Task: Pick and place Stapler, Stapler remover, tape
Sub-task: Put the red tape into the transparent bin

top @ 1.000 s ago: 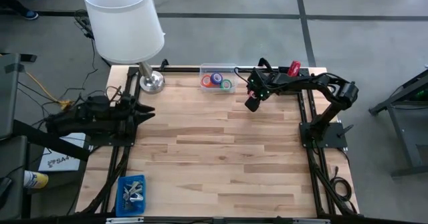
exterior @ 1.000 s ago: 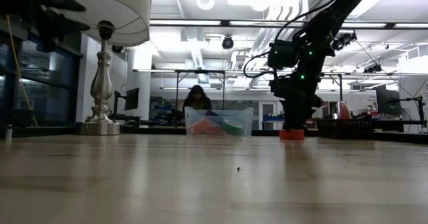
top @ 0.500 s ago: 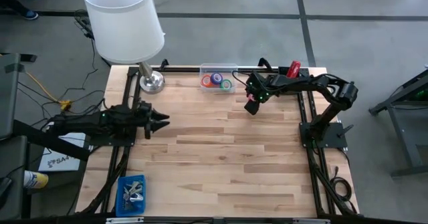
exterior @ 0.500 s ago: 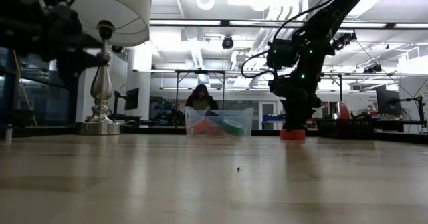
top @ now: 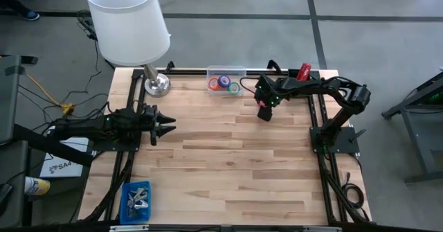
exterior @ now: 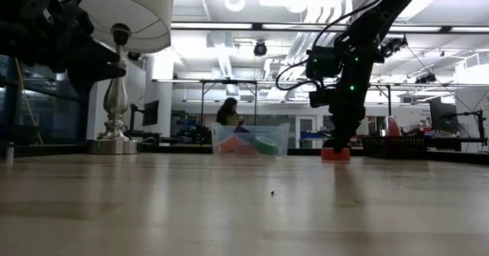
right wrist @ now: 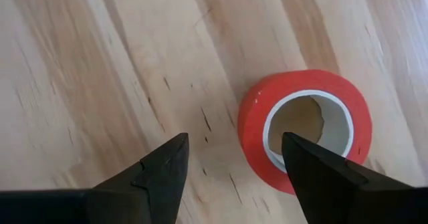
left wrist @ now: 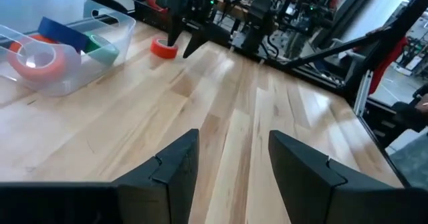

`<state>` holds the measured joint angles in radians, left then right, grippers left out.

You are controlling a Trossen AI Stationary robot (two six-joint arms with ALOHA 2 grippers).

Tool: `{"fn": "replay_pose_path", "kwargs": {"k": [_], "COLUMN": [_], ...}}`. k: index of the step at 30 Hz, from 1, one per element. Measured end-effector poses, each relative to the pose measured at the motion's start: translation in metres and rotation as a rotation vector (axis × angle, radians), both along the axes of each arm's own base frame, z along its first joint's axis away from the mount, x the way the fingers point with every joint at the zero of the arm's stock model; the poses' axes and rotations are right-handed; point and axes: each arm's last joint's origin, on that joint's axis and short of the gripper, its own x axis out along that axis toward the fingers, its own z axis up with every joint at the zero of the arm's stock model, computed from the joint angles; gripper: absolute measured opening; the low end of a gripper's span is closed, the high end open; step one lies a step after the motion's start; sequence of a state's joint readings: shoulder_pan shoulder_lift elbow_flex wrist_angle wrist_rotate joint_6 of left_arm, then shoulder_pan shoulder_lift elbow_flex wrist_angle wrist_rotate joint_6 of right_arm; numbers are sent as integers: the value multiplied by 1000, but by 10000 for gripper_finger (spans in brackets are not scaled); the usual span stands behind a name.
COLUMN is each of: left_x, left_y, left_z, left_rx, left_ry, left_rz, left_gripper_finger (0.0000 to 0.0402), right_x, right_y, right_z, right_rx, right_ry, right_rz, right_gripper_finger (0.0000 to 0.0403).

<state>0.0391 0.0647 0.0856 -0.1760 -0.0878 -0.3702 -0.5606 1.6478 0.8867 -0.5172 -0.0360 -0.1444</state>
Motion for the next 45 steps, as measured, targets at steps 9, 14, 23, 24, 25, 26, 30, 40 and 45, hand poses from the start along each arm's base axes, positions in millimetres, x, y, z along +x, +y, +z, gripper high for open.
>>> {"fn": "replay_pose_path", "kwargs": {"k": [9,14,23,24,25,26,30,40,45], "left_x": [0,0,0,0,0,0,0,0,0], "left_y": [0,0,0,0,0,0,0,0,0], "left_z": [0,0,-1,-1,-1,-1,0,-1,-1], "left_rx": [0,0,-1,-1,-1,-1,-1,-1,-1], "left_ry": [-3,-3,-2,-2,-2,-2,-2,-2,-2], "left_rz": [0,0,0,0,0,0,0,0,0], "left_gripper_finger": [177,177,177,177,177,177,177,177,177], "right_x": [1,5,10,10,10,10,12,38,63], "right_y": [0,3,11,11,12,12,10,-2,-15], "right_z": [-6,-18,-19,-18,-16,-16,-7,51,86], "right_rx": [-29,-1,-17,-18,-19,-20,-56,-137,-212], "right_ry": [42,77,91,85,78,73,9,-237,-426], "right_rz": [198,247,241,233,224,217,185,151,151], "right_gripper_finger": [187,168,93,80,66,53,33,33,33]}}
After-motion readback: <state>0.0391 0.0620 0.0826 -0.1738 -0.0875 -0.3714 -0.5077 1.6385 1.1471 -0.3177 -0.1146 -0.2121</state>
